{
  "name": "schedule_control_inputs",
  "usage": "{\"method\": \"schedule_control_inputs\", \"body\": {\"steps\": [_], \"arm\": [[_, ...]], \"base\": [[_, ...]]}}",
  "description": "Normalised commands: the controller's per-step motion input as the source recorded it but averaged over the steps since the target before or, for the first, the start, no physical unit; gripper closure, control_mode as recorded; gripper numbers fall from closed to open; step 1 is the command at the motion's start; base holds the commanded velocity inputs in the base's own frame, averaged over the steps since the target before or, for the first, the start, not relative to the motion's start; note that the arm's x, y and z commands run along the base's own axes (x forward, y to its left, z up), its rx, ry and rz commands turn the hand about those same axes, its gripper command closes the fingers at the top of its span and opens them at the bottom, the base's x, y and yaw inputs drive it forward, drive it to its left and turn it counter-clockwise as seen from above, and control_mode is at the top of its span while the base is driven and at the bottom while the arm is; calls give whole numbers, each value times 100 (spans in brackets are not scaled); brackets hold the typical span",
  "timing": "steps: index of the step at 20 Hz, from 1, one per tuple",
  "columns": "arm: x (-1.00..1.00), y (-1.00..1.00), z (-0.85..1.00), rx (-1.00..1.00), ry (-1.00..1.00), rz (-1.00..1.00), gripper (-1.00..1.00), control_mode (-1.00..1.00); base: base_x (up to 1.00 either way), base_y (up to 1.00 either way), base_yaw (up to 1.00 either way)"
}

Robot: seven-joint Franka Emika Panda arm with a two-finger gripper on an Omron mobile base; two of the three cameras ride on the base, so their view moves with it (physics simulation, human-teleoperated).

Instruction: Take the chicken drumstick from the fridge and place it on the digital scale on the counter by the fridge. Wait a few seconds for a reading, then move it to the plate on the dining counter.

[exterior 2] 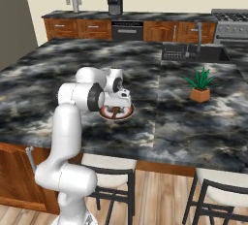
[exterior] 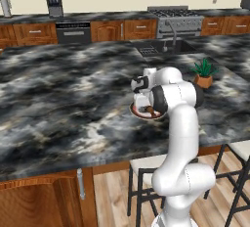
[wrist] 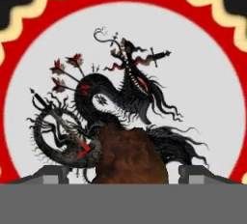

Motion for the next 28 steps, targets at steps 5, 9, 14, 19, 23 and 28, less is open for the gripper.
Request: {"method": "schedule_control_inputs", "body": {"steps": [5, 9, 14, 19, 23, 28], "arm": [[0, 0, 11, -1, 0, 0, -100, -100], [-47, 0, 27, 0, -7, 0, -100, -100], [-99, 0, 50, 2, -21, 0, -100, -100], [-100, 0, 50, 4, -25, 0, -100, -100], [-100, 0, 44, 6, -21, 2, -100, -100], [-100, 0, 54, 5, -17, 3, -100, -100]], "base": [[0, 0, 0], [0, 0, 0], [0, 0, 0], [0, 0, 0], [0, 0, 0], [0, 0, 0]]}}
